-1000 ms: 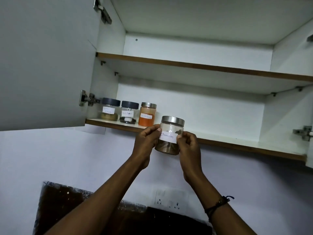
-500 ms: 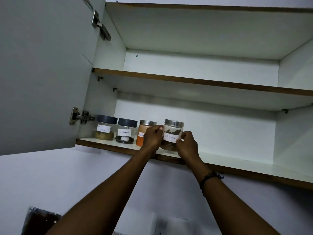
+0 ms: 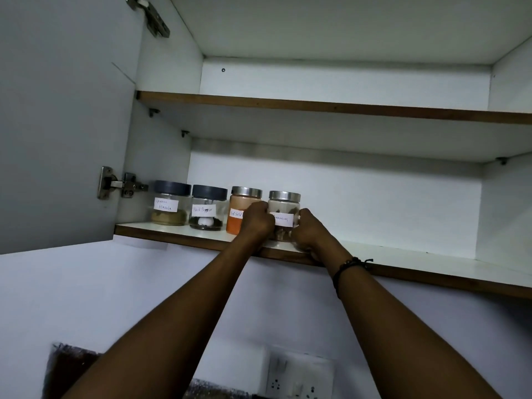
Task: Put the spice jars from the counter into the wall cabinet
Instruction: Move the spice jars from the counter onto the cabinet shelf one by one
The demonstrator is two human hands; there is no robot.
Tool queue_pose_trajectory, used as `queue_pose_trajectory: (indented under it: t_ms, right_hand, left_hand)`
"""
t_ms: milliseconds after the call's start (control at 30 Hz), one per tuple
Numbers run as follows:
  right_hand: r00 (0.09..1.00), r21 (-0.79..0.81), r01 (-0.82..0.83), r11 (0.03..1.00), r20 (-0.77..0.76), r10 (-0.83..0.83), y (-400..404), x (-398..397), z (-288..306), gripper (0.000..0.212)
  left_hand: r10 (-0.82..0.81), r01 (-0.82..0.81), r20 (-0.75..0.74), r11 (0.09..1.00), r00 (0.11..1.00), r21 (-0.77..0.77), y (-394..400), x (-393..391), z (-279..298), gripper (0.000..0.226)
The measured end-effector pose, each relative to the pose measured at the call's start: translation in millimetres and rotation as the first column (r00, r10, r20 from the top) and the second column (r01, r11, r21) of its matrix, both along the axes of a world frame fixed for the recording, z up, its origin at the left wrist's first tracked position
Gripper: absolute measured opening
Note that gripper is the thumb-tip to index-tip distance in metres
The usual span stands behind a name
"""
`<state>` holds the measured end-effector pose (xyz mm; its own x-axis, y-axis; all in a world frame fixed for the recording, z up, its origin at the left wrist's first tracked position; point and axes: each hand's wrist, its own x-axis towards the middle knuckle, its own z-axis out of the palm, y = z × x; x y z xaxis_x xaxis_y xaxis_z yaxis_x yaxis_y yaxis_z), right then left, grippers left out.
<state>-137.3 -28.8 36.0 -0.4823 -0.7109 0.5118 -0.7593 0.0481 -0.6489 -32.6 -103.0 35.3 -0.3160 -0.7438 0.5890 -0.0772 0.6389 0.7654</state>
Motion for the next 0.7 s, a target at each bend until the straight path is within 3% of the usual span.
queue_pose_trajectory:
  t_ms: [133, 233, 333, 467, 600, 700]
  right_hand:
    - [0.995, -0.090, 0.066, 0.994, -0.069, -0.072, 10, 7, -3, 0.020]
    - [0.987, -0.253, 0.101, 0.962, -0.094, -0.129, 28, 17, -10, 0.024]
    - [1.000, -0.344, -0.001, 0.939, -0.018, -0.006, 54, 31, -27, 0.028]
    - [0.982, -0.430, -0.085, 0.899, 0.119, 0.149, 95, 47, -58, 0.018]
    - [0.979, -0.296, -0.073, 0.952, 0.159, 0.125, 135, 57, -109, 0.015]
    - [0.985, -0.157, -0.009, 0.988, 0.171, 0.036, 164, 65, -175, 0.016]
  left_hand:
    - [0.052, -0.058, -0.075, 0.995, 0.996, -0.079, 12, 6, -7, 0.025]
    - [0.015, -0.048, -0.158, 0.978, 0.987, -0.205, 28, 16, -19, 0.029]
    - [-0.076, 0.017, -0.187, 0.955, 0.979, -0.296, 49, 25, -37, 0.027]
    - [-0.194, 0.122, -0.238, 0.950, 0.952, -0.287, 84, 35, -72, 0.024]
    - [-0.263, 0.230, -0.172, 0.954, 0.949, -0.191, 117, 44, -130, 0.023]
    - [-0.353, 0.352, -0.061, 0.936, 0.934, -0.030, 141, 46, -198, 0.026]
